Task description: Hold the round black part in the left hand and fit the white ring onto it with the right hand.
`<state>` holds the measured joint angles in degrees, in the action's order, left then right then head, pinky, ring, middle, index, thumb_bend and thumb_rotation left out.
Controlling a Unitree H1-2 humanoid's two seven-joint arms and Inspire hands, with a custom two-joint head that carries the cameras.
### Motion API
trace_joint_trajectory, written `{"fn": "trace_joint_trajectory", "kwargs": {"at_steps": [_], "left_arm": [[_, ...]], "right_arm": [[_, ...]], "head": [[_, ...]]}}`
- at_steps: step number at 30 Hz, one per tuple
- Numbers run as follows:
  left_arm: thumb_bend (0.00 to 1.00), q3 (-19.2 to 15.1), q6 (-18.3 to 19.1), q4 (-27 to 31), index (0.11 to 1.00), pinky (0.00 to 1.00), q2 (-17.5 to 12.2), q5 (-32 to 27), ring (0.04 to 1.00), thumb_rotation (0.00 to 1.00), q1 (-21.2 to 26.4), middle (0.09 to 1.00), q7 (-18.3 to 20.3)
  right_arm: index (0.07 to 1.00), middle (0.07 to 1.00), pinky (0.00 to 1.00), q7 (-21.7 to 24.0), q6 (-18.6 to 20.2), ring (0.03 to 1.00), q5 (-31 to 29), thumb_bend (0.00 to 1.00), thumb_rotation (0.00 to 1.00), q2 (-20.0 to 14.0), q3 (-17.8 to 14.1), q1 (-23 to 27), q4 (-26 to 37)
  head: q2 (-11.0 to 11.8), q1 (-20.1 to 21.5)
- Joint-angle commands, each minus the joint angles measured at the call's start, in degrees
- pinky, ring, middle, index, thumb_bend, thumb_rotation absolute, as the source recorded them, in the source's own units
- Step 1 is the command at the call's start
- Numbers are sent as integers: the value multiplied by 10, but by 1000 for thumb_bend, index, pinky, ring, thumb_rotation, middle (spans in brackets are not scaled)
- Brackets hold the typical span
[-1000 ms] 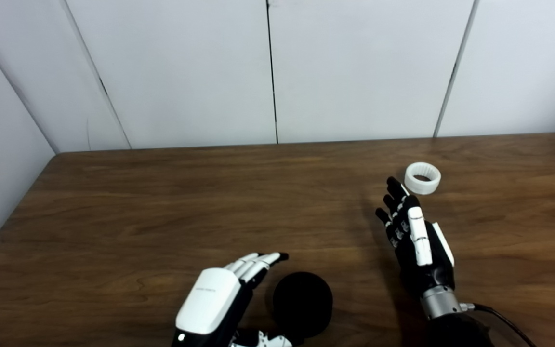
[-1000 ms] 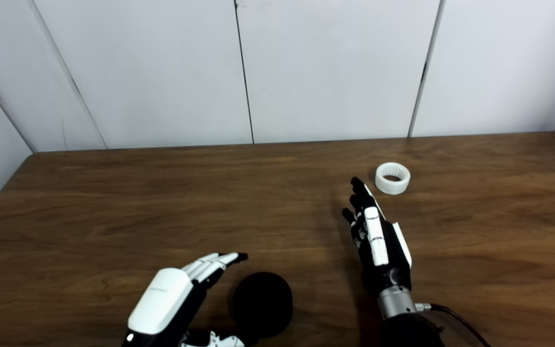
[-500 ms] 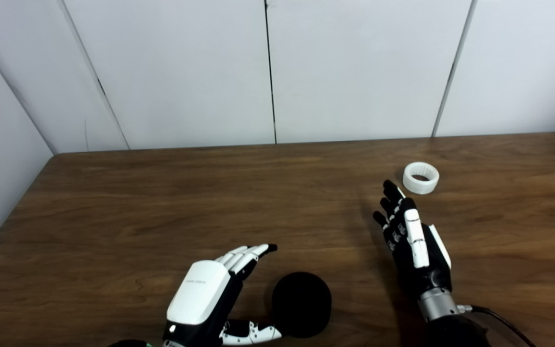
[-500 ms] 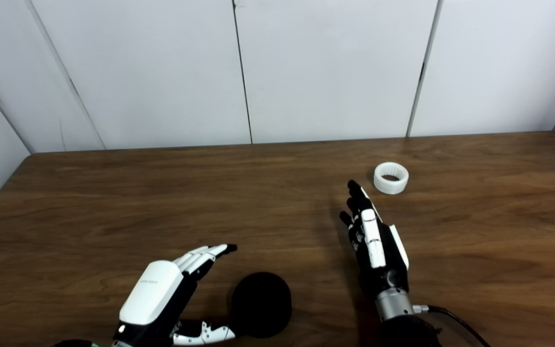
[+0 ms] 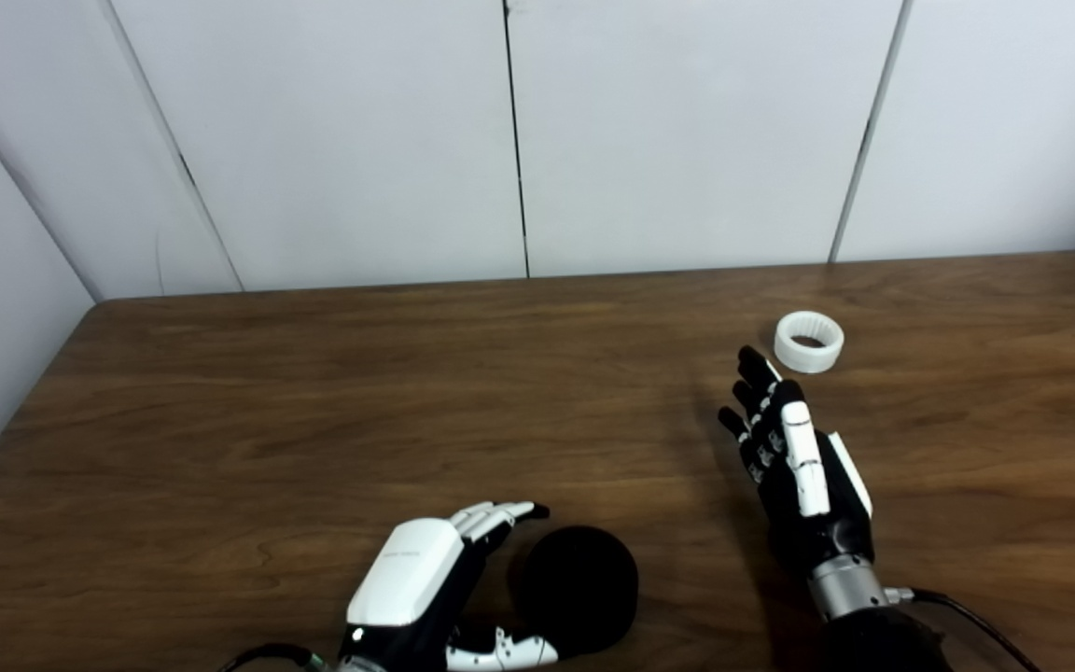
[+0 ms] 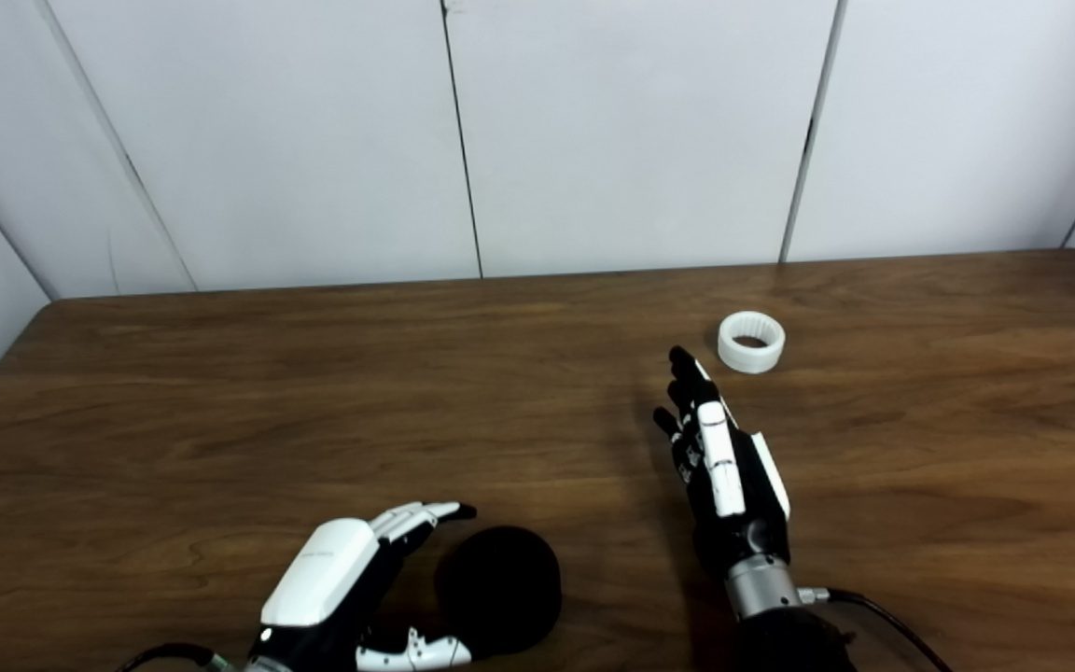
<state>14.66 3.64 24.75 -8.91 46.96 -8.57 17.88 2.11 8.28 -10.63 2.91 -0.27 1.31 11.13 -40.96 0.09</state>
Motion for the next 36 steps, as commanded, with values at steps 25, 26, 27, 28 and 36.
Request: {"fn": "trace_joint_trajectory", "kwargs": {"at_steps": [25,26,27,28,36], "left_arm": [[940,51,28,-20,813,733,-4,11,893,534,14,878,-1],[940,53,25,-21,809,730,-6,15,893,527,14,877,-3],[941,55,23,-22,806,731,-8,21,894,521,13,877,-5],[942,58,20,-22,803,734,-11,25,897,515,12,878,-7],[963,74,17,-26,809,770,-27,37,911,519,14,886,-5]], "right_arm": [[930,986,963,-2,-4,1000,-10,518,873,4,-9,19,29],[929,985,961,-3,-4,1000,-10,521,871,4,-10,19,30],[928,985,959,-4,-3,1000,-9,523,870,5,-10,19,31],[927,985,958,-4,-2,1000,-9,524,869,5,-11,19,32],[929,990,968,-8,0,1000,-6,511,872,6,-12,18,37]], "head": [[-7,1],[-7,1],[-7,2],[-8,2],[-11,1]]}}
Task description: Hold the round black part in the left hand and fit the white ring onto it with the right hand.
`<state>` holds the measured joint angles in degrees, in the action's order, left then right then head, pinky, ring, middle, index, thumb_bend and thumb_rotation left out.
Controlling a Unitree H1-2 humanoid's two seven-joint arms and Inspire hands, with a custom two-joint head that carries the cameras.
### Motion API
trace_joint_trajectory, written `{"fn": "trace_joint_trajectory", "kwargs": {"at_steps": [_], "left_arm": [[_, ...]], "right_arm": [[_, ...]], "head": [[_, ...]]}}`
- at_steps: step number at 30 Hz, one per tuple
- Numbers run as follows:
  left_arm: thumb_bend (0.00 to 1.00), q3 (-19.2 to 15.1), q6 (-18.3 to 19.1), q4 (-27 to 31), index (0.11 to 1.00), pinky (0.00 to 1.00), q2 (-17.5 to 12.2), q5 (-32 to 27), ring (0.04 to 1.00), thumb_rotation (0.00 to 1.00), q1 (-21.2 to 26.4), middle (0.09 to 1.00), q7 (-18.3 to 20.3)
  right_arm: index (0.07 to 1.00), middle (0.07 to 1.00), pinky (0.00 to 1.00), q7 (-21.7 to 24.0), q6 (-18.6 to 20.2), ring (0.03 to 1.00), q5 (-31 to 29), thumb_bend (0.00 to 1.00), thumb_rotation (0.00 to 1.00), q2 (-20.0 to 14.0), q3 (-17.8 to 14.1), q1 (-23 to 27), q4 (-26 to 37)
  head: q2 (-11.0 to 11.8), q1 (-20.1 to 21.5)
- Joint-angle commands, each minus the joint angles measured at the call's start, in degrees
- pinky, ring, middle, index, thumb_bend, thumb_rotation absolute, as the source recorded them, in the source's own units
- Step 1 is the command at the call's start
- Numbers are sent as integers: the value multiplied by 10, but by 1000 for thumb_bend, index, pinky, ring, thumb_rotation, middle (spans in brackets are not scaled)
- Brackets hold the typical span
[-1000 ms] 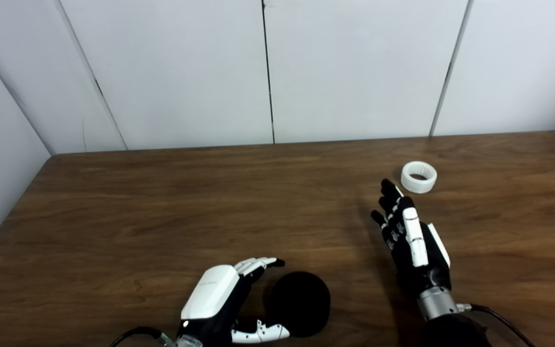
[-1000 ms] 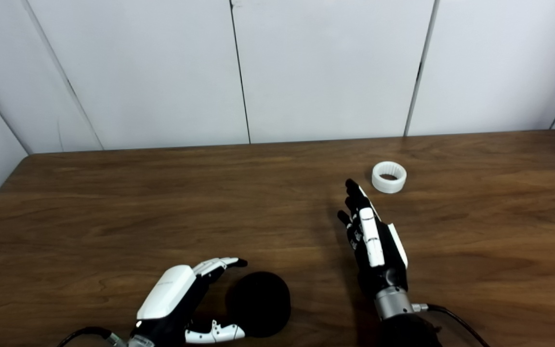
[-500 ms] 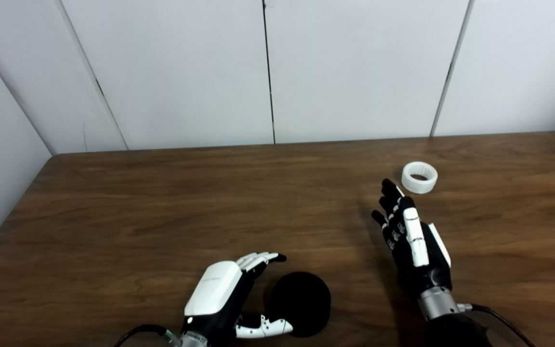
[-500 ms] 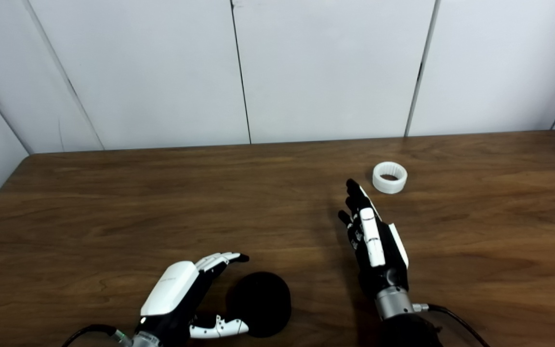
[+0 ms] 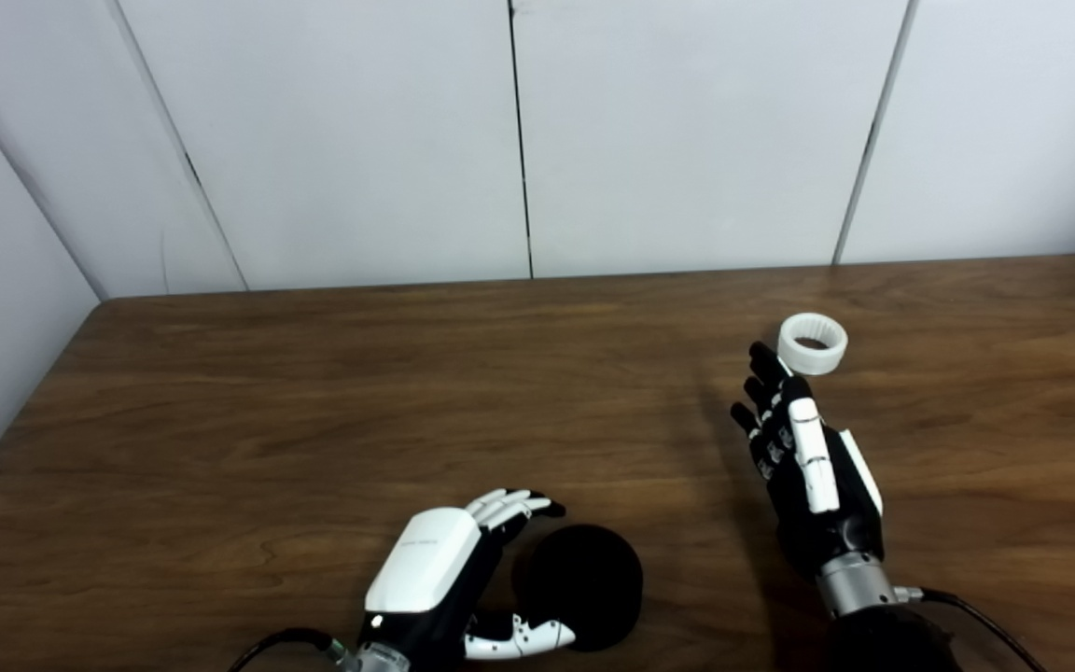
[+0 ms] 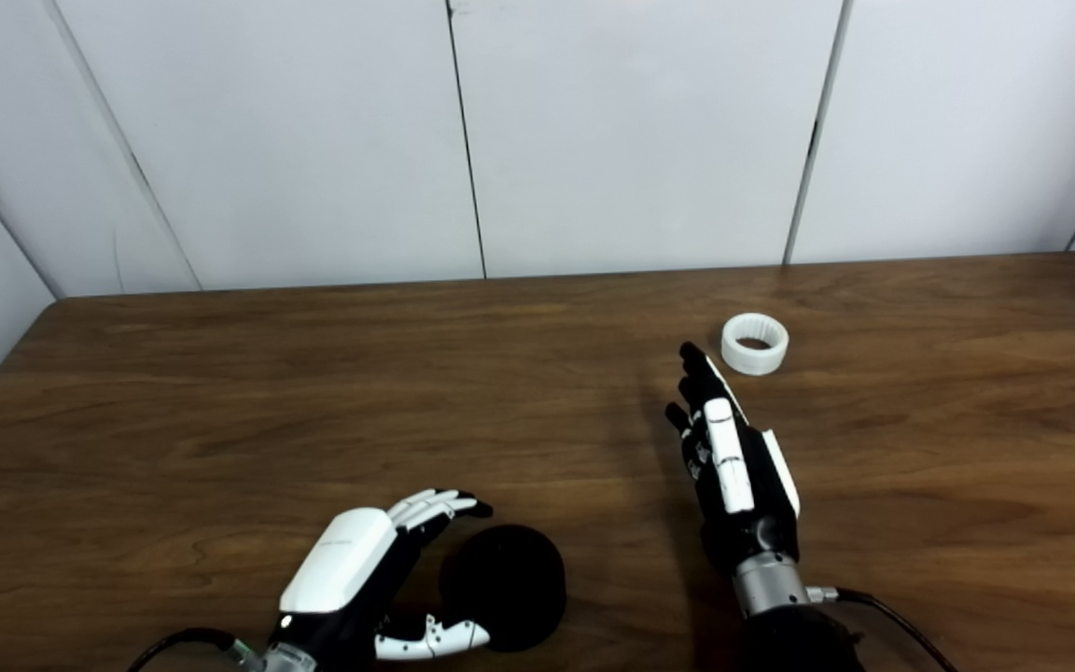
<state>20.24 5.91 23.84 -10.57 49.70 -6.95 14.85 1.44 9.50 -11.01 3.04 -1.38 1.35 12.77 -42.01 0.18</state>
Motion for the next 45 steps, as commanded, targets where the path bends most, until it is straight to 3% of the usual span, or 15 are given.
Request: {"fn": "trace_joint_trajectory", "kwargs": {"at_steps": [1,10,20,33,36,37,41,45], "left_arm": [[967,20,-5,-17,812,772,-12,10,911,522,-2,887,27],[972,36,12,-12,803,798,-31,13,921,553,8,904,61],[933,42,8,-12,736,822,-38,5,927,513,12,892,65],[908,44,7,-12,734,813,-36,7,923,484,12,893,60],[907,46,10,-13,736,815,-32,12,923,488,12,894,60],[909,47,11,-13,734,814,-31,12,923,492,11,893,60],[913,47,3,-21,732,803,-30,9,919,500,10,890,46],[913,48,3,-23,731,801,-29,10,918,500,10,889,44]], "right_arm": [[929,988,967,-1,-12,1000,-3,511,872,5,-1,17,21],[937,993,970,-3,-5,1000,0,510,901,2,1,18,28],[927,987,937,-11,1,995,5,520,890,2,0,19,33],[932,988,941,-14,5,994,-9,537,904,-6,-14,22,48],[927,990,961,-25,8,999,-32,568,874,-16,-46,34,61],[919,988,965,-27,8,996,-33,570,812,-21,-55,40,63],[908,968,909,-48,25,967,71,571,636,-96,-69,82,59],[910,963,905,-51,30,960,76,569,589,-106,-68,86,58]], "head": [[0,1],[-3,0],[-5,0],[-5,2],[-4,6],[-3,7],[0,10],[0,10]]}}
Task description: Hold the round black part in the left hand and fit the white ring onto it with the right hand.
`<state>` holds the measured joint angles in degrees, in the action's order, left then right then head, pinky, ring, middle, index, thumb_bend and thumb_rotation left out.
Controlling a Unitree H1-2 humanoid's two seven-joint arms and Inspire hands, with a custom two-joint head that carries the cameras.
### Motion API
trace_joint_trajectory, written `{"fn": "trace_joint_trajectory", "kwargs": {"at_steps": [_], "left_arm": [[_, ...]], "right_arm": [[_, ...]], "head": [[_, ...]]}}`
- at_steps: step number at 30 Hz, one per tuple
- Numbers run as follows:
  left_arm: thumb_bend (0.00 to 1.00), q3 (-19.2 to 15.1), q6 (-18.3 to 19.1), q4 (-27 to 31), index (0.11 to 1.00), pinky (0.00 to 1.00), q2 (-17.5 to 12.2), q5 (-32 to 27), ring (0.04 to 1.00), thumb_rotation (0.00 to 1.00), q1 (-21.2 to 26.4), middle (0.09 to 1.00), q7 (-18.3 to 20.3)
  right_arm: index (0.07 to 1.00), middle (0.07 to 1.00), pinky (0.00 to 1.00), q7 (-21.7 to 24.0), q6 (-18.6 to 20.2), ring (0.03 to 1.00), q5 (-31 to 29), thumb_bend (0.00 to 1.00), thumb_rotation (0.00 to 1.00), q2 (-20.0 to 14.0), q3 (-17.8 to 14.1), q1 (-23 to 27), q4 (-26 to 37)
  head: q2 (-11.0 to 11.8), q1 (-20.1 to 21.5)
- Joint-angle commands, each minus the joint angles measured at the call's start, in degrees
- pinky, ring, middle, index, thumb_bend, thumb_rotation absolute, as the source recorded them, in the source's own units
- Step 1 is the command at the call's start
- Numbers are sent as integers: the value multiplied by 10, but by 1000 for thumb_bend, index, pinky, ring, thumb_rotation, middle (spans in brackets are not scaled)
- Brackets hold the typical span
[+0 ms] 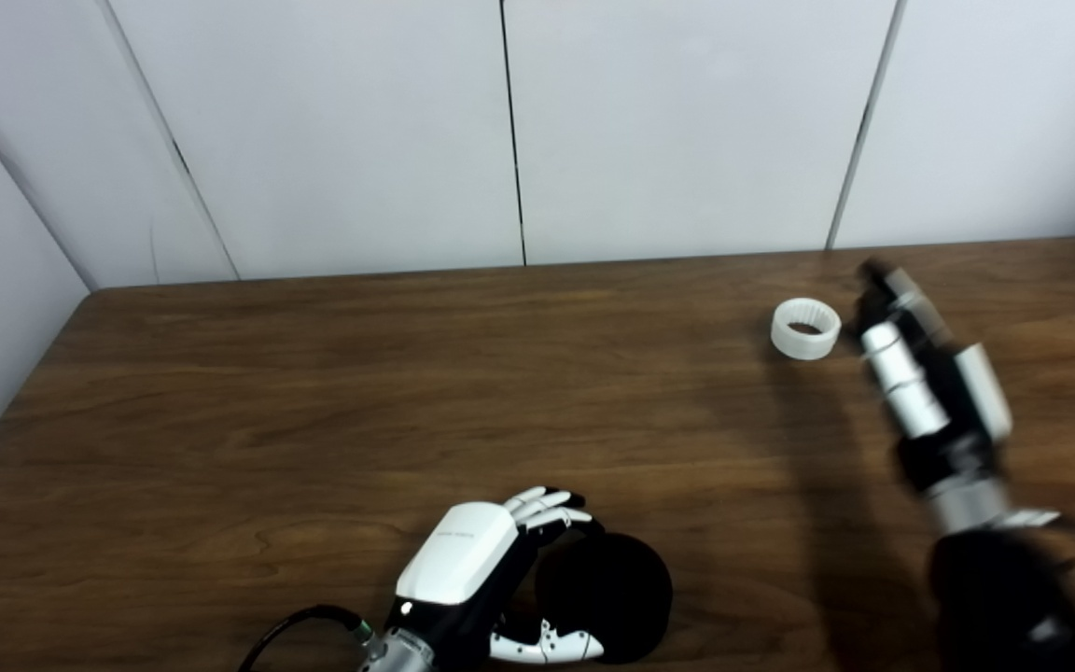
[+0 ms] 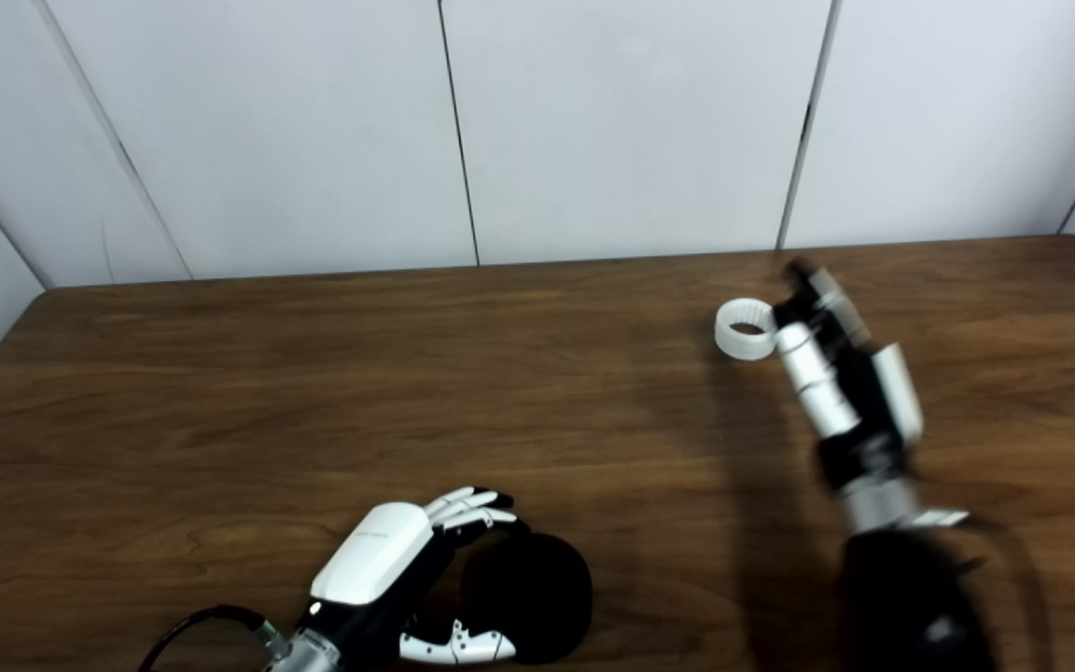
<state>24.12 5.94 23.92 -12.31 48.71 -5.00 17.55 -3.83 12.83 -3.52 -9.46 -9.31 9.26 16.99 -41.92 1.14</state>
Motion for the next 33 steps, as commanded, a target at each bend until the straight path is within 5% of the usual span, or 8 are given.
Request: {"fn": "trace_joint_trajectory", "kwargs": {"at_steps": [1,24,26,28,33], "left_arm": [[913,9,2,-24,731,801,-12,20,918,500,-10,889,16],[913,9,3,-24,731,801,-12,19,918,500,-10,889,16],[905,8,5,-29,740,803,-7,19,920,491,-6,890,12],[901,4,4,-35,746,815,-4,13,926,462,-1,890,5],[898,0,3,-41,750,839,-4,3,932,435,3,892,0]], "right_arm": [[910,963,905,2,-3,960,1,569,589,18,12,7,16],[910,963,905,4,-2,960,4,569,588,21,9,7,17],[862,922,797,25,38,900,98,663,435,-98,27,97,-49],[836,903,828,58,57,901,183,722,390,-199,63,186,-129],[830,902,823,66,65,901,188,737,364,-223,82,213,-154]], "head": [[-1,0],[-1,0],[6,-2],[11,3],[14,2]]}}
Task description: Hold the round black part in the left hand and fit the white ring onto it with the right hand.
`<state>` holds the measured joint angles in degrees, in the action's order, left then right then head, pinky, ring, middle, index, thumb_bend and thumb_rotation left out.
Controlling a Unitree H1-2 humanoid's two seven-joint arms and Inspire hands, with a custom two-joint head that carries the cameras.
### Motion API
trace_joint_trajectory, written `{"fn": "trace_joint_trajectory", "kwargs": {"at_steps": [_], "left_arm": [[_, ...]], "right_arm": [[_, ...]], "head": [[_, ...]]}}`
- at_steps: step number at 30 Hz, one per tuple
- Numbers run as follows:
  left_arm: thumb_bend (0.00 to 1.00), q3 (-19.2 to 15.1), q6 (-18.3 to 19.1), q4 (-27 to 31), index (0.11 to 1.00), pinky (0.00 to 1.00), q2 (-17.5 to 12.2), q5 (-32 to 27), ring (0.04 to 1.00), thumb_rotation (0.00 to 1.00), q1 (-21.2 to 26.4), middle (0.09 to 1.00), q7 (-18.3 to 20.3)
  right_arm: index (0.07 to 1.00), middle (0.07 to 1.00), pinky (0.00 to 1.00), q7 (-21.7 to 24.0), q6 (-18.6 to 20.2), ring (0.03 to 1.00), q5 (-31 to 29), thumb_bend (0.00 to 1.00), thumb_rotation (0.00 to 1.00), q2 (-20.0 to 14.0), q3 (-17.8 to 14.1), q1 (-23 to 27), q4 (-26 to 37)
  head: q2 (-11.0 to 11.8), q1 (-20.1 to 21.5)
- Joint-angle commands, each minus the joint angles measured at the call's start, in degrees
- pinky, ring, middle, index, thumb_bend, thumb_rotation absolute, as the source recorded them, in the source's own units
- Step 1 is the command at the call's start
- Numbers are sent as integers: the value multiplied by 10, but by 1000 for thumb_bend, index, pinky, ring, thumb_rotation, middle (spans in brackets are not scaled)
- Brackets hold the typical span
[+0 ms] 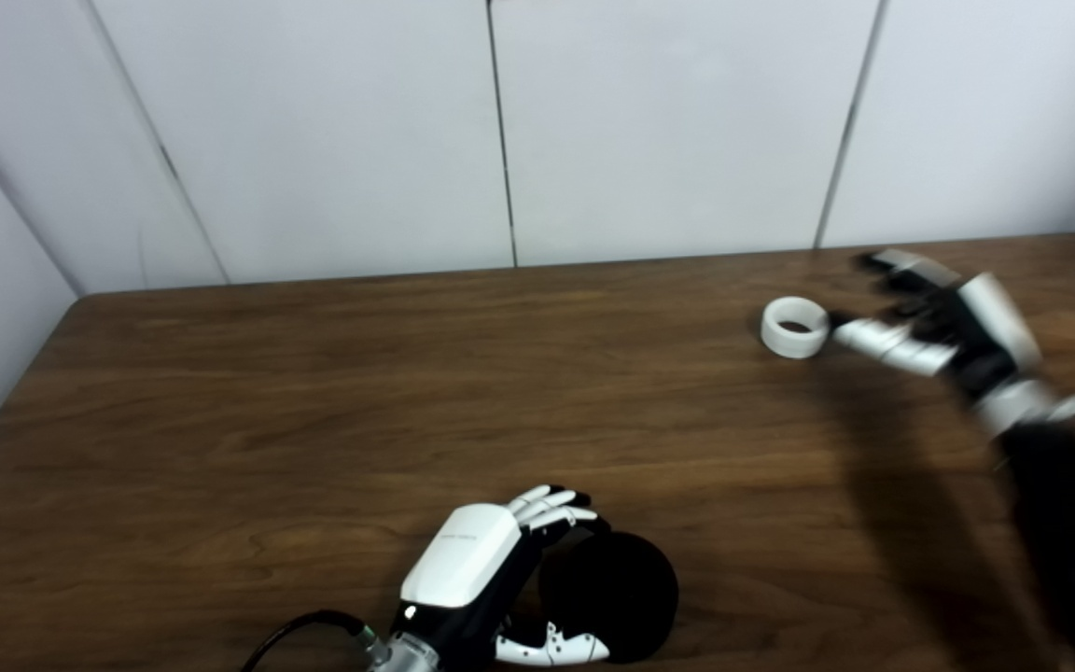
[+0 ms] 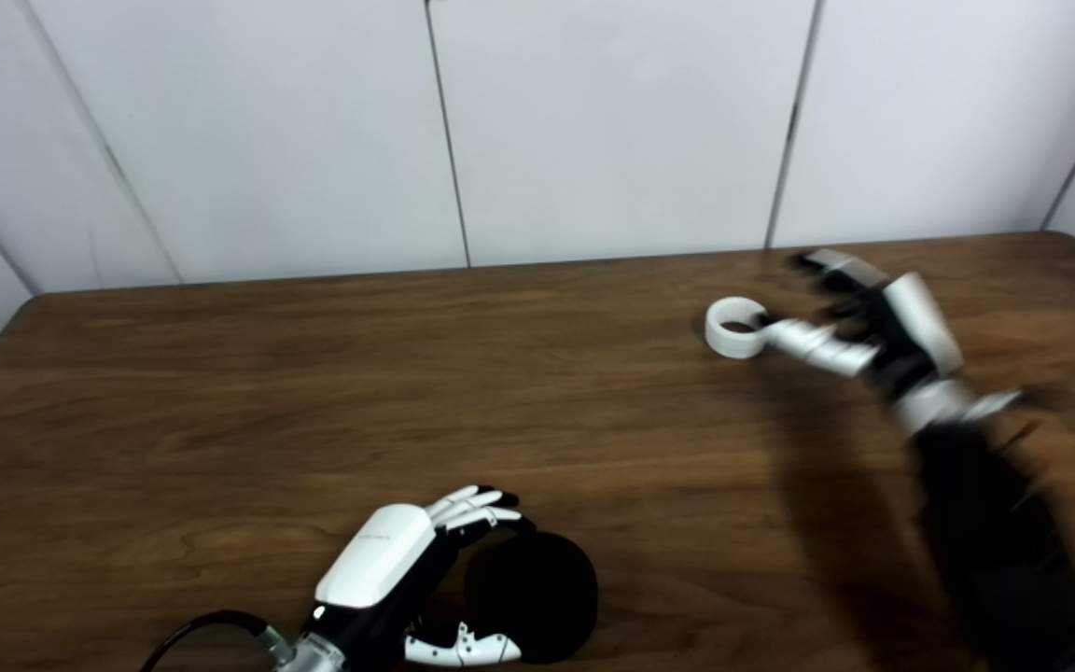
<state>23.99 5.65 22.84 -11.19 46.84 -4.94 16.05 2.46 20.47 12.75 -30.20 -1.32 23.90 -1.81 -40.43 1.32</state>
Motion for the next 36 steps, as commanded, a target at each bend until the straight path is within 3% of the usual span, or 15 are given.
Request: {"fn": "trace_joint_trajectory", "kwargs": {"at_steps": [1,20,28,36], "left_arm": [[899,1,5,-31,750,836,-16,21,931,434,3,892,14],[906,4,4,-34,750,809,-20,24,936,435,7,894,6],[906,5,4,-35,750,811,-20,24,935,438,7,893,6],[909,5,4,-35,747,799,-20,25,932,444,9,892,2]], "right_arm": [[830,902,814,2,-11,900,26,736,360,-16,3,68,32],[840,898,827,21,-18,895,59,744,379,-22,6,84,7],[843,907,811,31,-40,902,58,767,351,-25,10,90,-15],[840,905,804,33,-29,895,76,778,369,-21,23,95,-36]], "head": [[-1,1],[-1,0],[3,-2],[-1,-2]]}}
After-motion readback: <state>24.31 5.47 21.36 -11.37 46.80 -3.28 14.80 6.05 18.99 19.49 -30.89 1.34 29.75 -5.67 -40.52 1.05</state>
